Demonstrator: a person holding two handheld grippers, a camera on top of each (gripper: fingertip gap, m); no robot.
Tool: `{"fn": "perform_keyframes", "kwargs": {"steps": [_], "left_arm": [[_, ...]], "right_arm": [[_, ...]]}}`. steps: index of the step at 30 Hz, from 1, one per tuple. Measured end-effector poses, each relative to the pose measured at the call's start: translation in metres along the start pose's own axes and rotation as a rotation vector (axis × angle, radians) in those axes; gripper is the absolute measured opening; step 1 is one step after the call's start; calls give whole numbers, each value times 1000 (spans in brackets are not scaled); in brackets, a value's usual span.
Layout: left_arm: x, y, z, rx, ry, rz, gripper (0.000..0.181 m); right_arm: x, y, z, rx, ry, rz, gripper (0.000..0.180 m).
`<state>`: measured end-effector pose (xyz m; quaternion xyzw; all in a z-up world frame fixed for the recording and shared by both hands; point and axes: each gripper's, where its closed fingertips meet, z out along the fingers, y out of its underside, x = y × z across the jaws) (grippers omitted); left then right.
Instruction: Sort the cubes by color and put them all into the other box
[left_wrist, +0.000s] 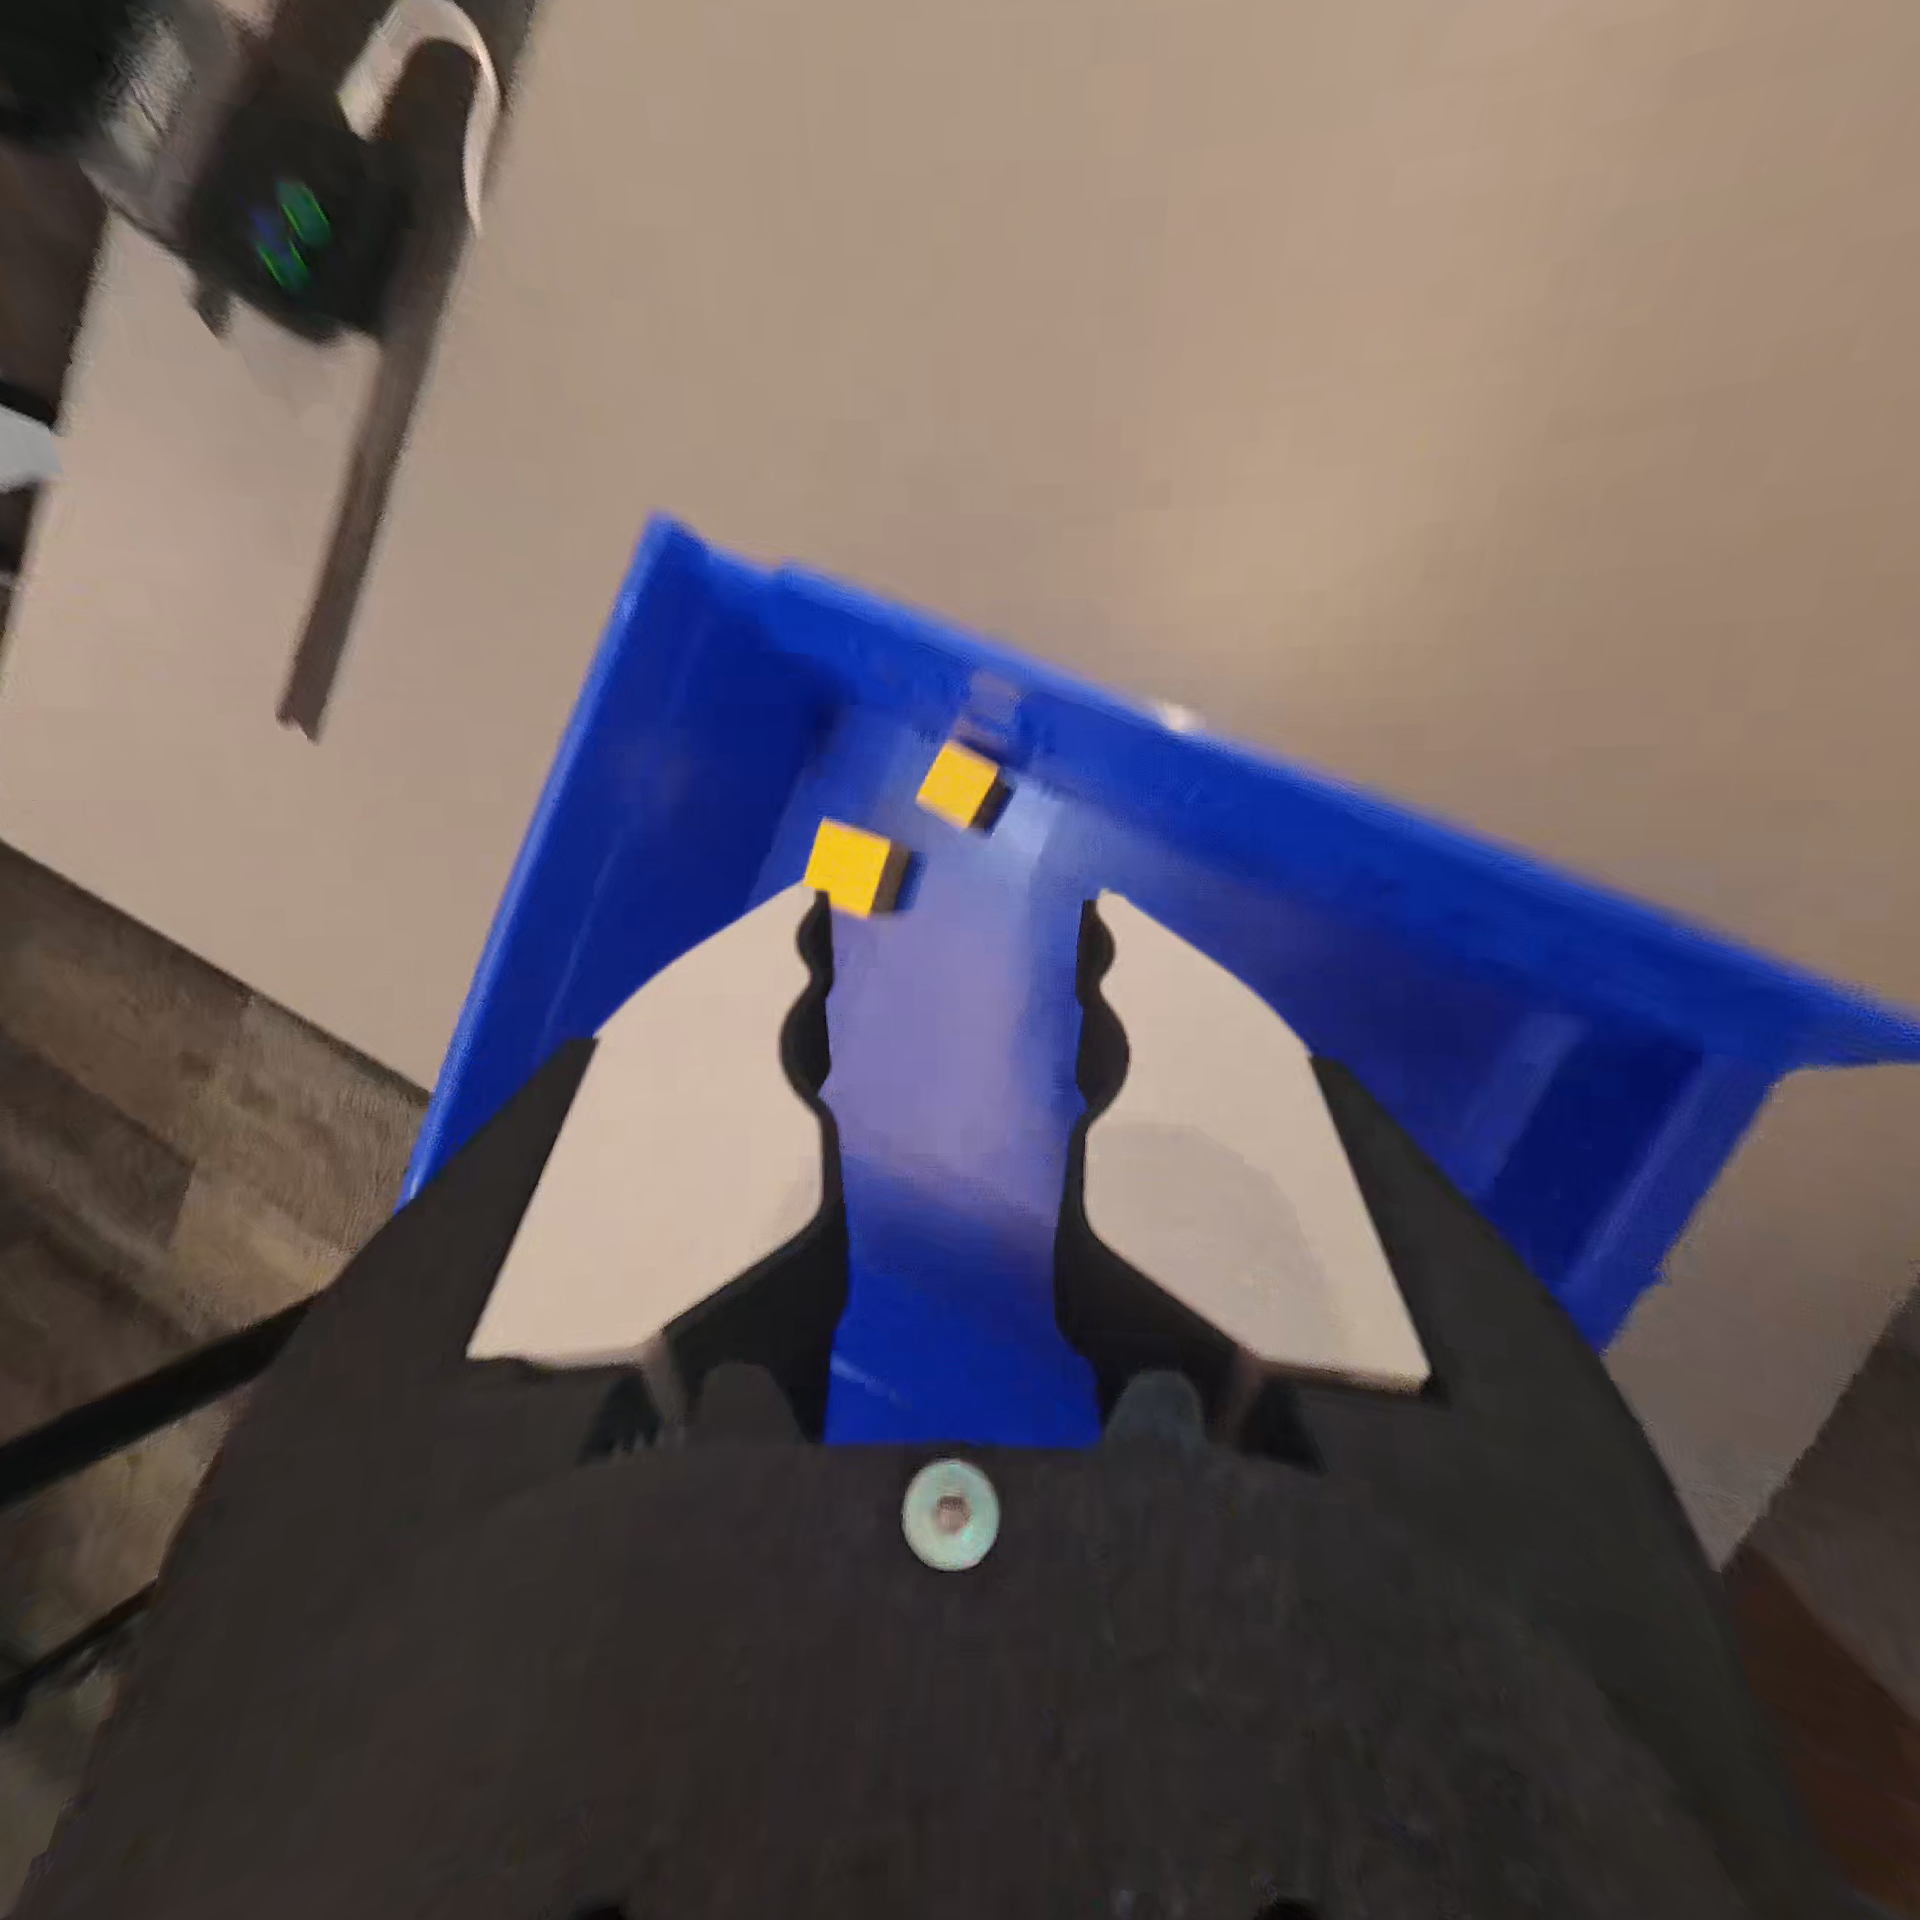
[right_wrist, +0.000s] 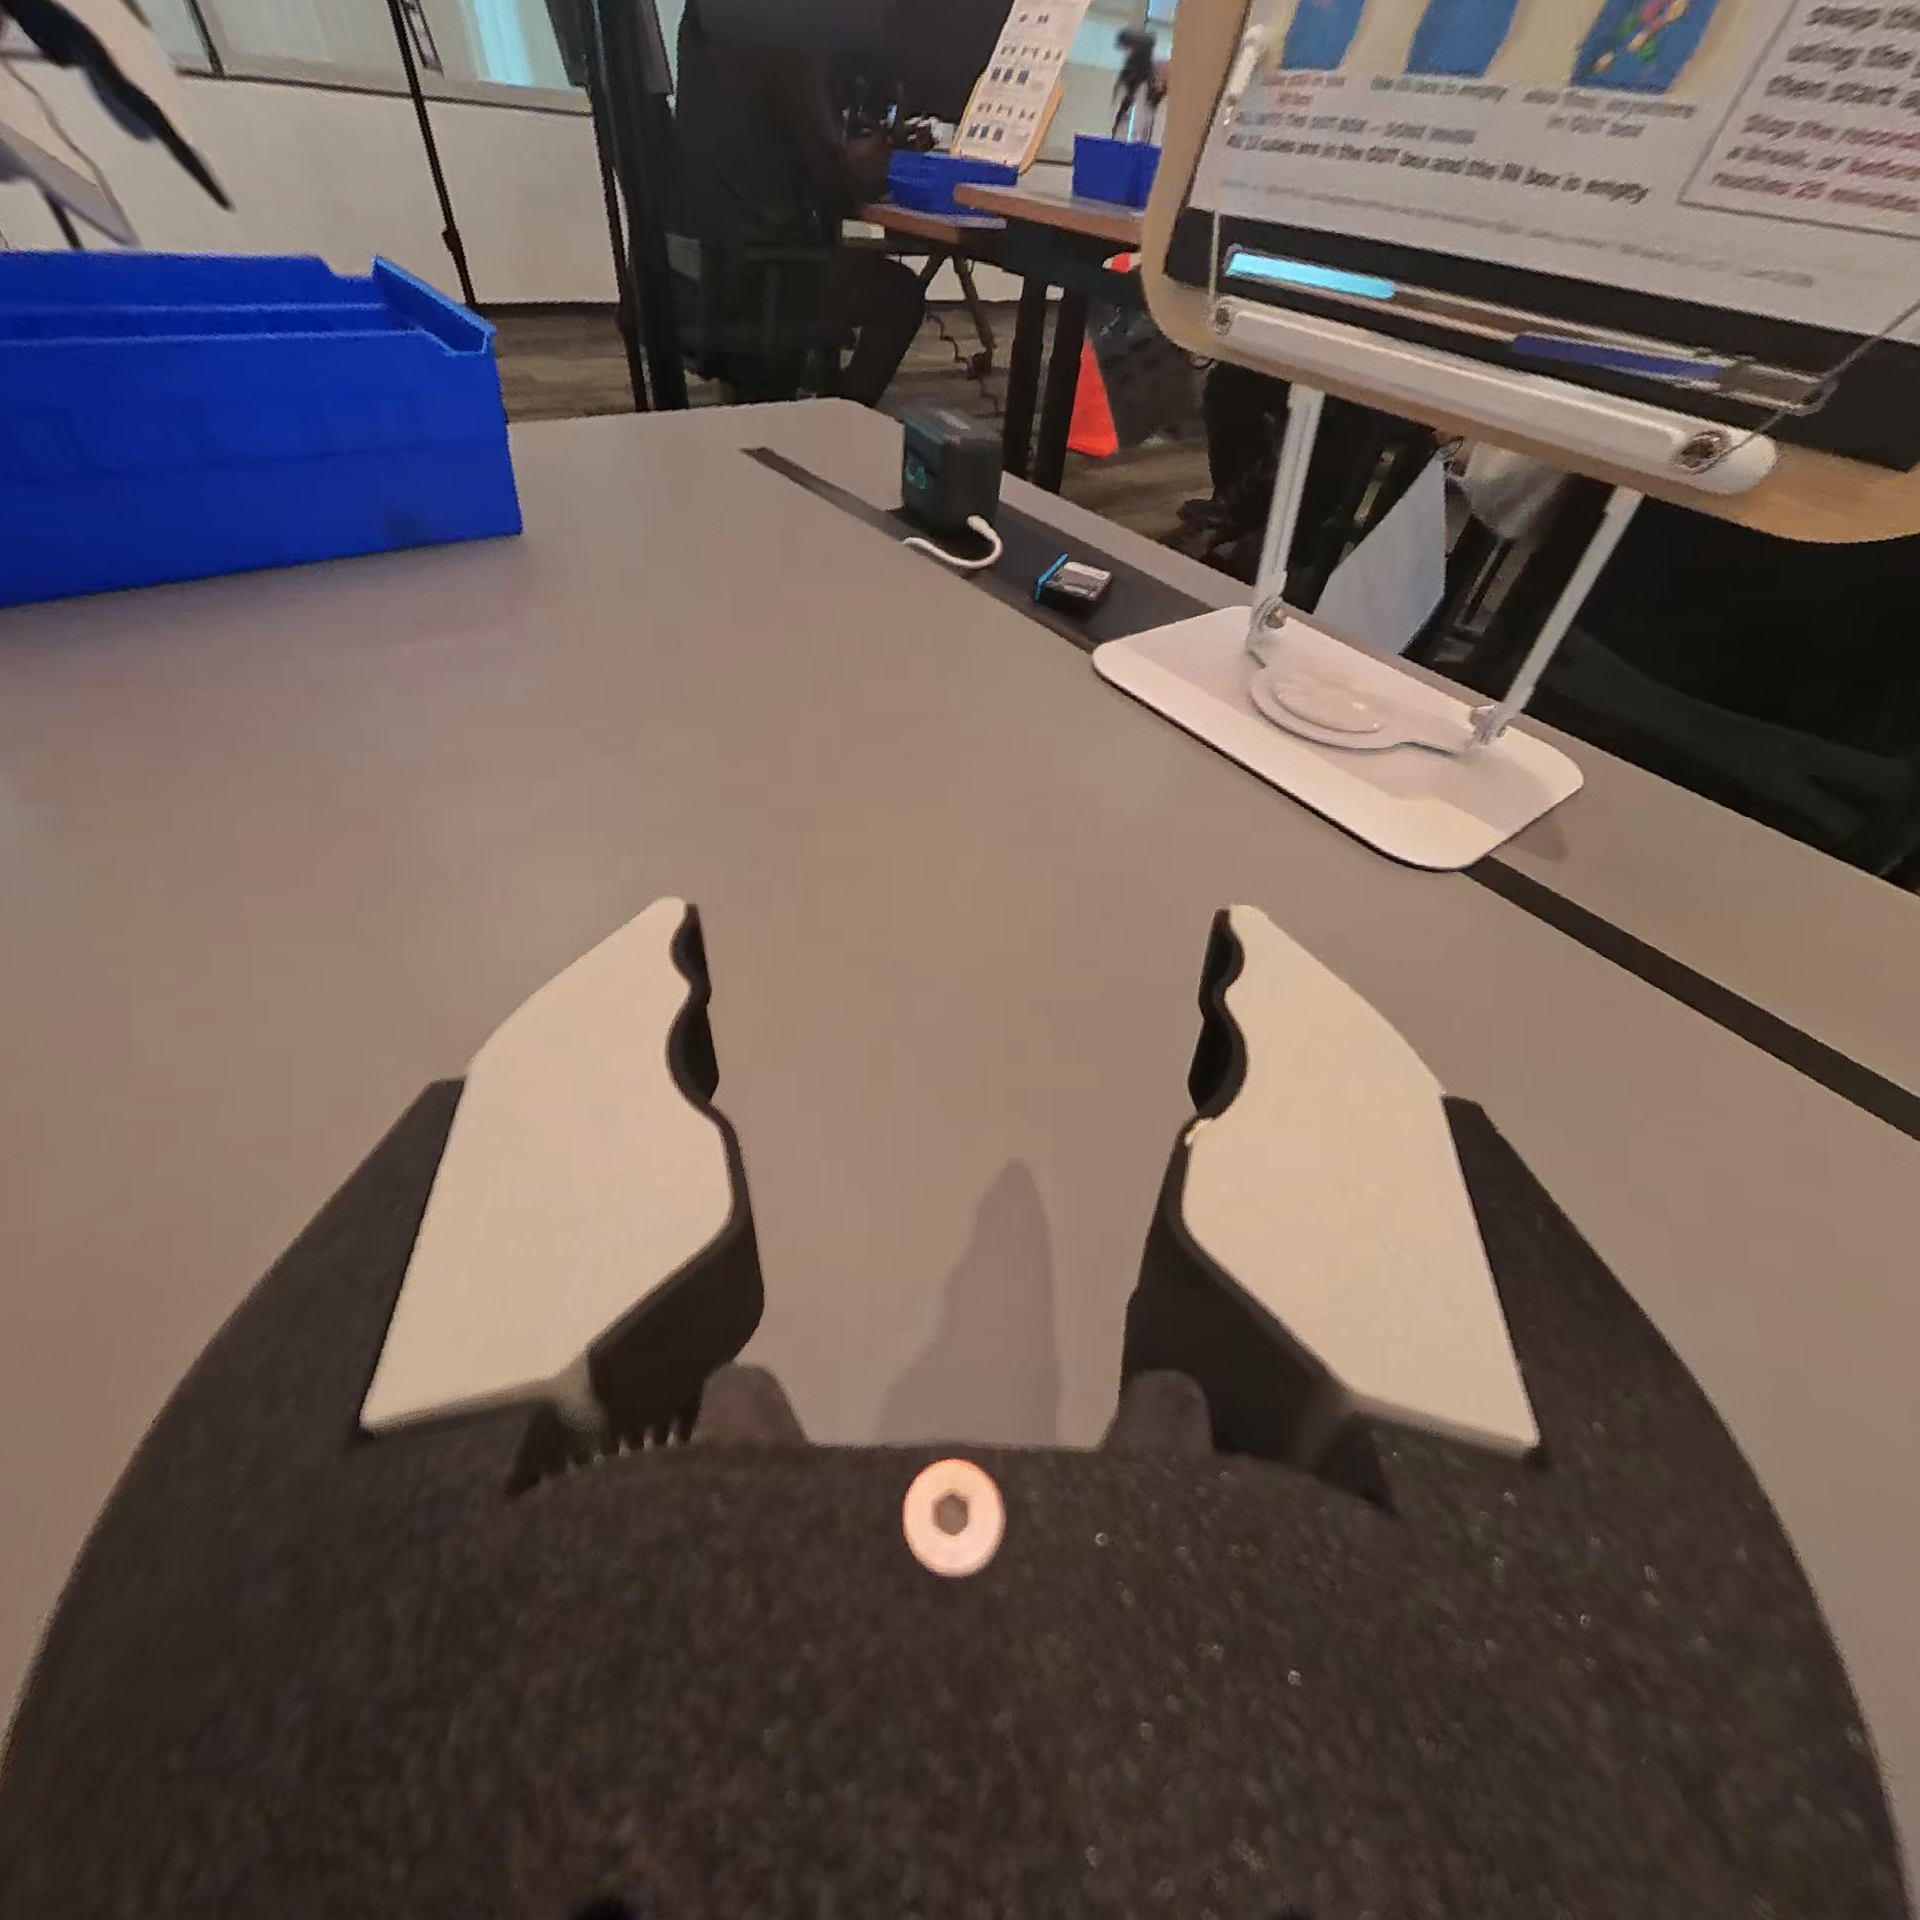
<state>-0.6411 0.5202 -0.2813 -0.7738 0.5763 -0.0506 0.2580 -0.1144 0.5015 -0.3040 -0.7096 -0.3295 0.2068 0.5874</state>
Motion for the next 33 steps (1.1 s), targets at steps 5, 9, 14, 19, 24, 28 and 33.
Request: {"fn": "perform_keyframes", "kwargs": {"steps": [5, 9, 14, 19, 24, 28, 33], "left_arm": [[-24, 35, 45, -153, 42, 67, 45], [-33, 42, 70, -199, 67, 121, 44], [-37, 45, 89, -204, 101, 134, 42], [-35, 49, 102, -224, 134, 135, 43], [-27, 58, 119, -262, 186, 125, 39], [-22, 55, 114, -227, 182, 68, 29], [-32, 30, 59, -16, 25, -39, 29]], "right_arm": [[-15, 0, -2, -55, -24, -30, 90], [-20, 1, -4, -92, -31, -53, 90], [-26, 2, -2, -112, -64, -56, 90], [-31, 6, 1, -130, -91, -66, 90], [-35, 5, -1, -121, -105, -68, 88], [-37, 3, -7, -105, -108, -66, 87], [-43, -2, -16, -70, -122, -21, 86]]}}
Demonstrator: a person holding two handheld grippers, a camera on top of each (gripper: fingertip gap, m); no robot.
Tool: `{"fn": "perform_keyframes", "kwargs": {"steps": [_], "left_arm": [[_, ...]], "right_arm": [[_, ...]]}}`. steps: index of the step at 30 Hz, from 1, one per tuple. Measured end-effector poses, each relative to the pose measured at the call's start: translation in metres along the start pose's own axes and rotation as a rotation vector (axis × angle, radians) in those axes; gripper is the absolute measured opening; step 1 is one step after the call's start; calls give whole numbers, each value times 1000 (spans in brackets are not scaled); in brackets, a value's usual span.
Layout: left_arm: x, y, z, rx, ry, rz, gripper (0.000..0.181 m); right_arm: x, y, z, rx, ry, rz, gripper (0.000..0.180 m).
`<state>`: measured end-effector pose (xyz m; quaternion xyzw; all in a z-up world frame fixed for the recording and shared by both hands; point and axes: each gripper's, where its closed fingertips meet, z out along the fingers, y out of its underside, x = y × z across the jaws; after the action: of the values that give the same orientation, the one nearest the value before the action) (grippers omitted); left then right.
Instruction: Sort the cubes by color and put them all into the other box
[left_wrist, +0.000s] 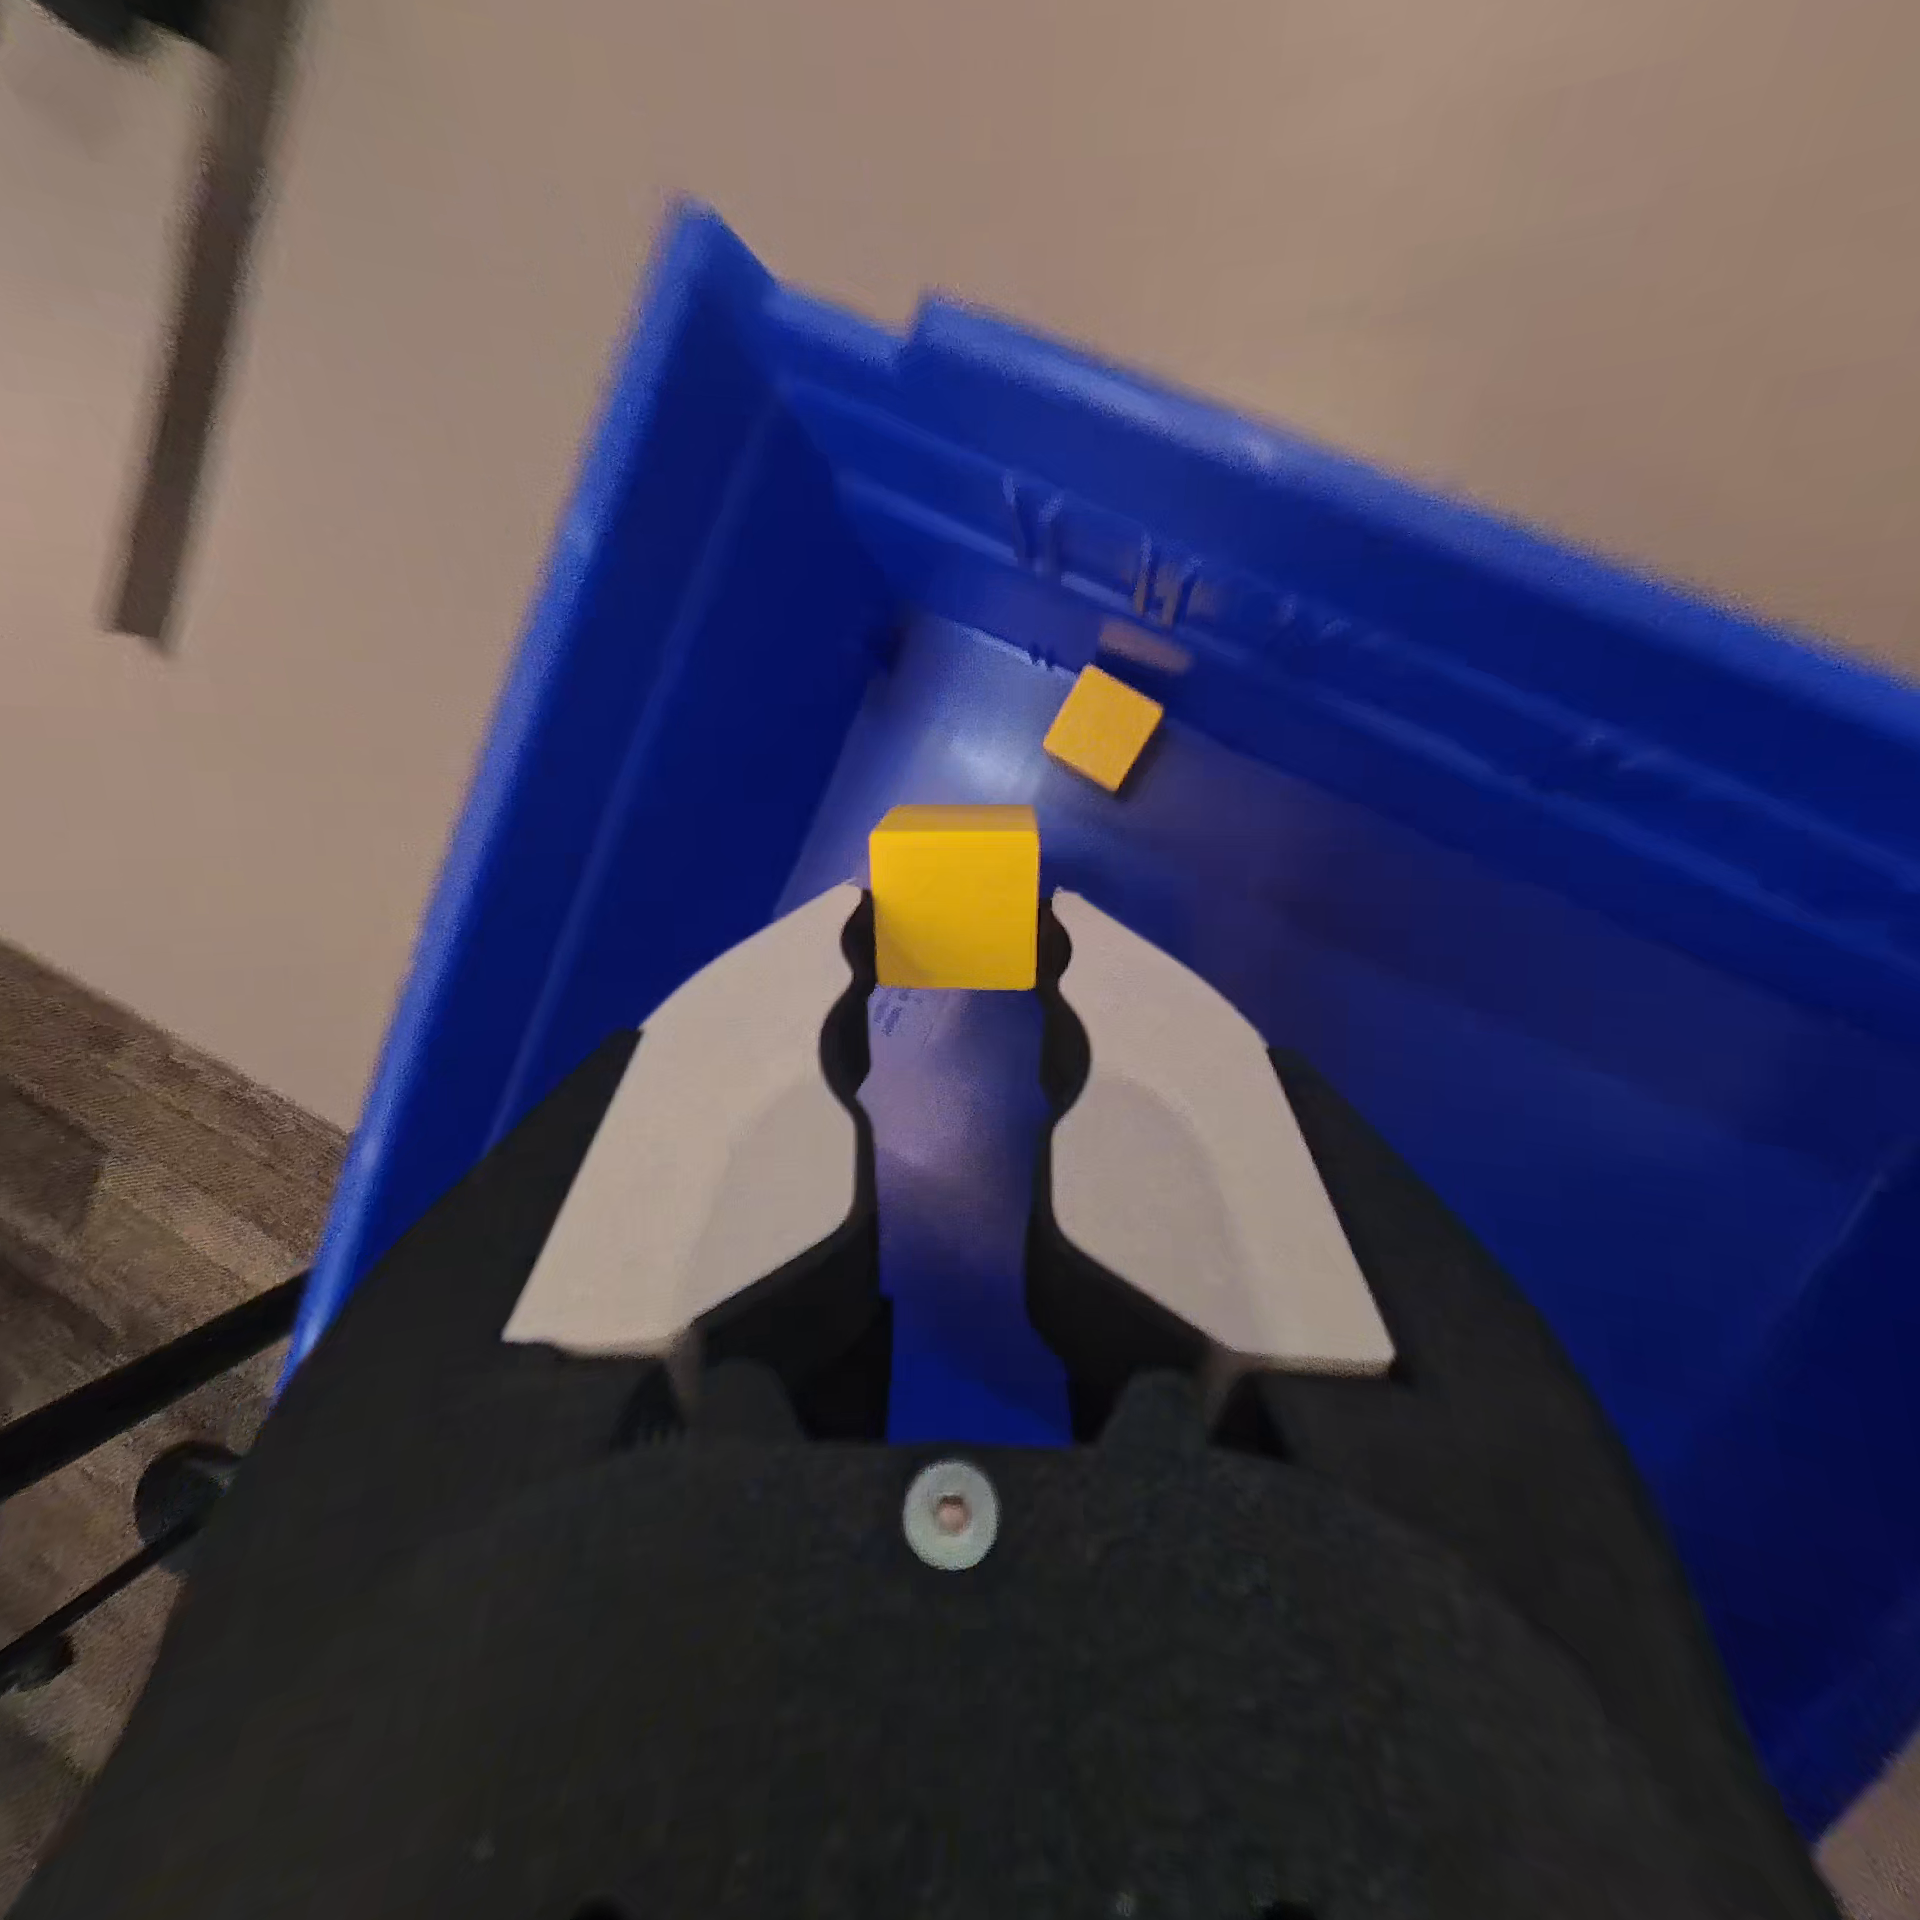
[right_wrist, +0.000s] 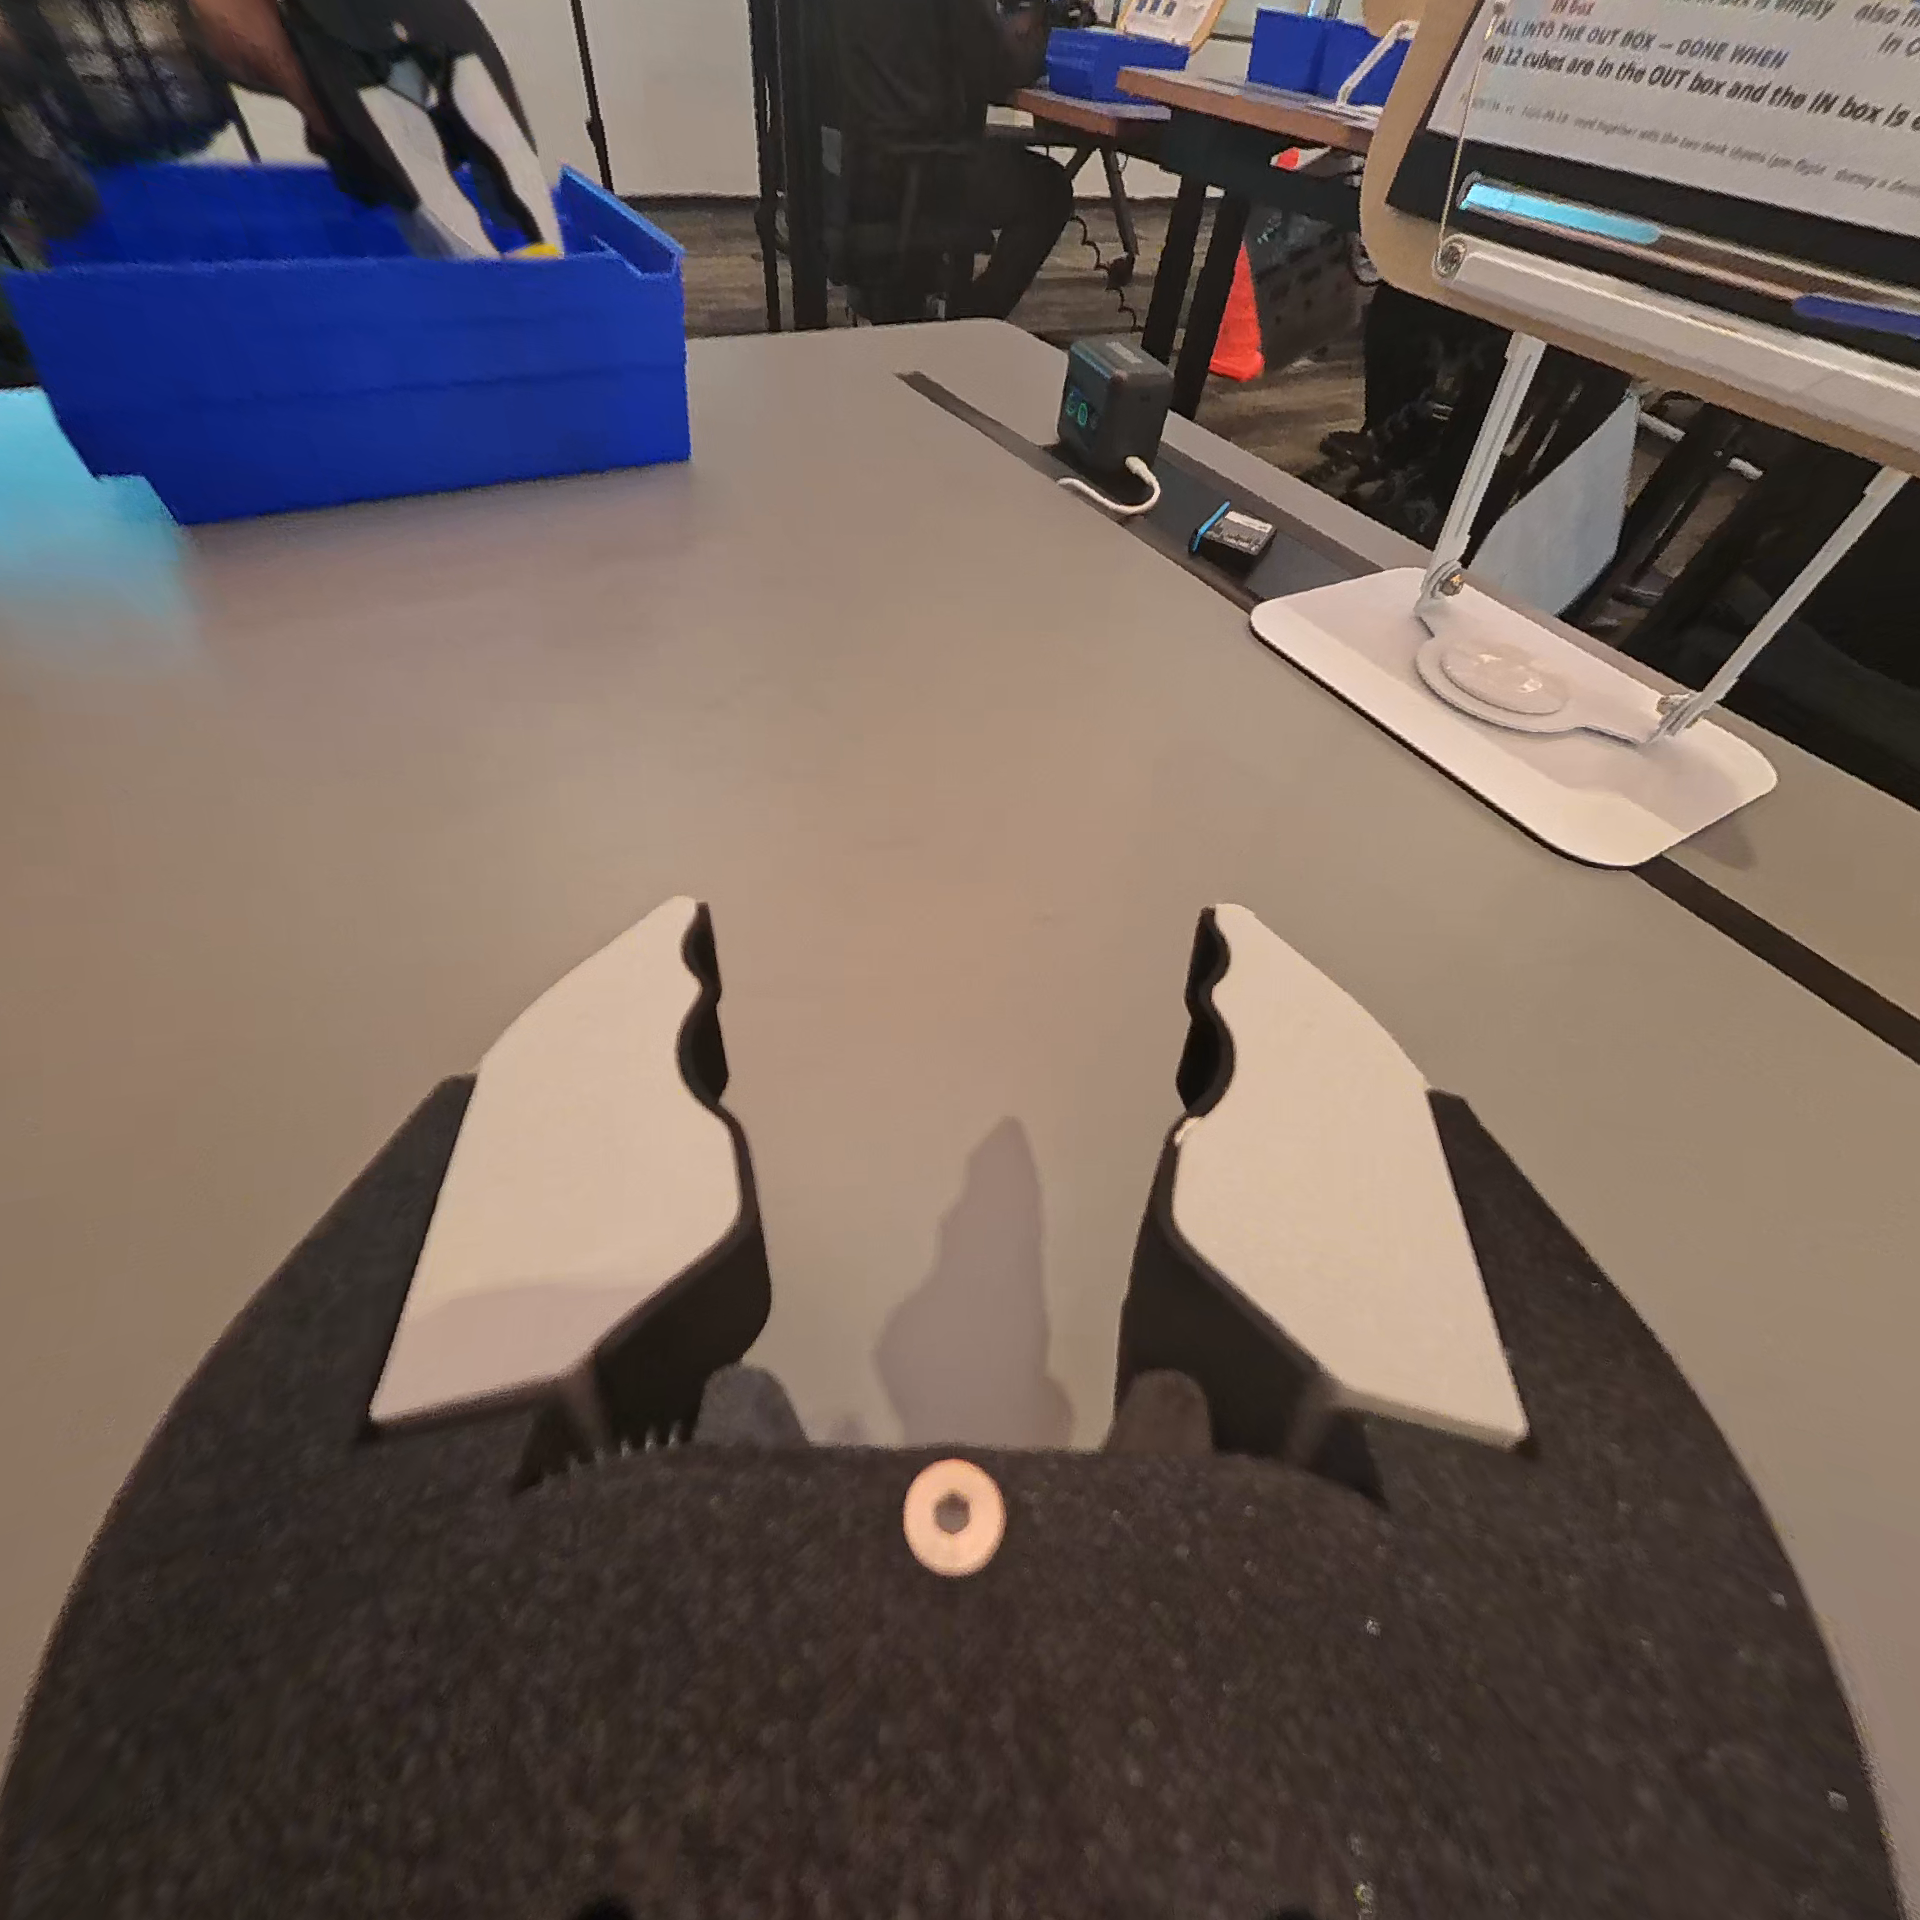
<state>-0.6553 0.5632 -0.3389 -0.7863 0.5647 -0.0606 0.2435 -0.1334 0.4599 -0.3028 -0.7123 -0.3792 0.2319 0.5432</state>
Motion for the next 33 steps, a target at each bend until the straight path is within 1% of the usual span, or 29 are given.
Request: {"fn": "perform_keyframes", "kwargs": {"steps": [2, 4, 6, 8, 11, 14, 17, 20, 24, 28, 33], "left_arm": [[2, -26, -33, 131, -77, -28, 29], [11, -63, -65, 274, -141, -46, 29], [31, -108, -90, 424, -157, -67, 28], [58, -156, -103, 543, -138, -85, 28], [107, -222, -101, 690, -75, -87, 28], [158, -279, -82, 852, 36, -84, 28], [202, -324, -60, 1045, 178, -74, 28], [229, -353, -39, 1179, 316, -103, 28], [251, -377, -21, 1244, 464, -151, 28], [261, -387, -13, 1229, 498, -140, 28], [262, -386, -11, 1217, 495, -137, 28]], "right_arm": [[-3, -5, -2, 30, -21, 42, 85], [-7, -14, -3, 74, -53, 87, 82], [-13, -27, -2, 127, -99, 124, 80], [-21, -43, -1, 169, -153, 122, 79], [-33, -73, 3, 230, -232, 97, 77], [-51, -110, 1, 308, -353, 120, 72], [-65, -143, -4, 392, -458, 170, 65], [-74, -160, -4, 456, -526, 230, 60], [-81, -157, 5, 471, -563, 266, 55], [-86, -150, 16, 436, -583, 265, 51], [-91, -144, 28, 376, -586, 239, 48]]}}
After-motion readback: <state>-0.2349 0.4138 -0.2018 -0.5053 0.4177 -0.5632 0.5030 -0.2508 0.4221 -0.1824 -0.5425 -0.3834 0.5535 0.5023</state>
